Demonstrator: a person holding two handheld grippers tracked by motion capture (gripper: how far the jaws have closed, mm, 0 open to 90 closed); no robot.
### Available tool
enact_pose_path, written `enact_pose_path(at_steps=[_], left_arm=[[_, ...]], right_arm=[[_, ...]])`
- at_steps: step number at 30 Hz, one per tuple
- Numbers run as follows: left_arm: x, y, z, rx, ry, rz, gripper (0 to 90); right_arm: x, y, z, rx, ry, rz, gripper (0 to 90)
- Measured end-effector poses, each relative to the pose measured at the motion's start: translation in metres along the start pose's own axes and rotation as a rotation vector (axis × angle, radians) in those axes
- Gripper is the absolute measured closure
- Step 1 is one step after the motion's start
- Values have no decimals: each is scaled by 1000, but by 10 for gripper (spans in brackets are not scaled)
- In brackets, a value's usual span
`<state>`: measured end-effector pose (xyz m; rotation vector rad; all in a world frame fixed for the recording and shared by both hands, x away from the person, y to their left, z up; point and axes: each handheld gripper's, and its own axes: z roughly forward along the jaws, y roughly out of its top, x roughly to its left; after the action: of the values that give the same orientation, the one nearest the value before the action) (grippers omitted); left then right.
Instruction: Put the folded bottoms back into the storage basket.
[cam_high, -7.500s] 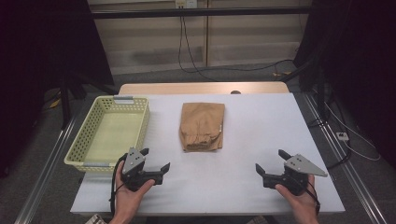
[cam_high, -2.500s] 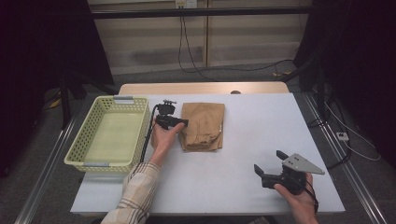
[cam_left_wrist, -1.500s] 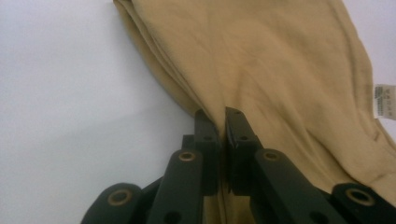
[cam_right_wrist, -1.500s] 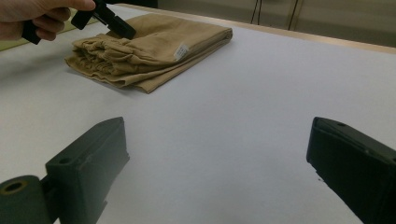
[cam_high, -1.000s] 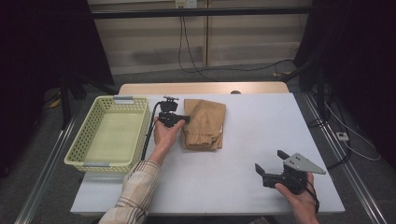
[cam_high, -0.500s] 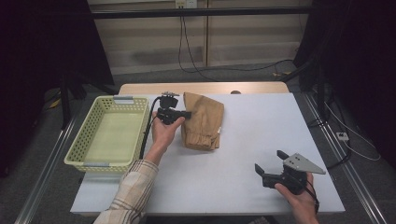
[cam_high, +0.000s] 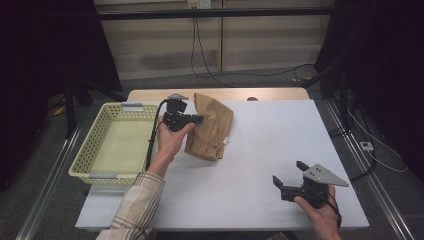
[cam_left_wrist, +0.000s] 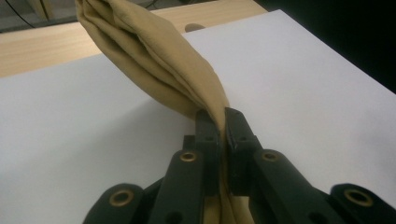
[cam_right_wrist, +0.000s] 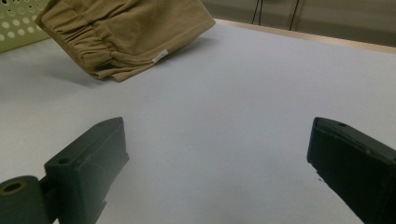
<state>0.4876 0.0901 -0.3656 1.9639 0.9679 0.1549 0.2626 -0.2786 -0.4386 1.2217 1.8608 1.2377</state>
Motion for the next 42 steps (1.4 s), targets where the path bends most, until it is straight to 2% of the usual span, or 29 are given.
enact_pose_path(at_steps=[10, 13, 15, 22, 26, 28, 31, 32, 42], left_arm=[[-4, 3, -17, -27, 3, 35, 862], [-6, 3, -21, -32, 25, 40, 862], [-6, 3, -24, -28, 23, 45, 863], [-10, 4, -38, -66, 23, 65, 863], [-10, 5, -43, -68, 23, 78, 863], [-11, 5, -44, -77, 25, 69, 863], [-10, 5, -48, -72, 28, 86, 863], [-11, 5, -48, -78, 35, 78, 863], [-13, 5, -59, -78, 31, 115, 863]], right_arm=[[0, 0, 0, 0, -3, 2, 46], [0, 0, 0, -1, -1, 1, 46], [0, 0, 0, 0, 2, 1, 45], [0, 0, 0, -1, 6, -1, 43], [1, 0, 0, 4, 6, 1, 42], [1, 0, 0, 4, 5, 1, 42], [1, 0, 0, 2, 3, 0, 42], [1, 0, 0, 1, 4, -1, 42], [1, 0, 1, 5, 7, -2, 42]])
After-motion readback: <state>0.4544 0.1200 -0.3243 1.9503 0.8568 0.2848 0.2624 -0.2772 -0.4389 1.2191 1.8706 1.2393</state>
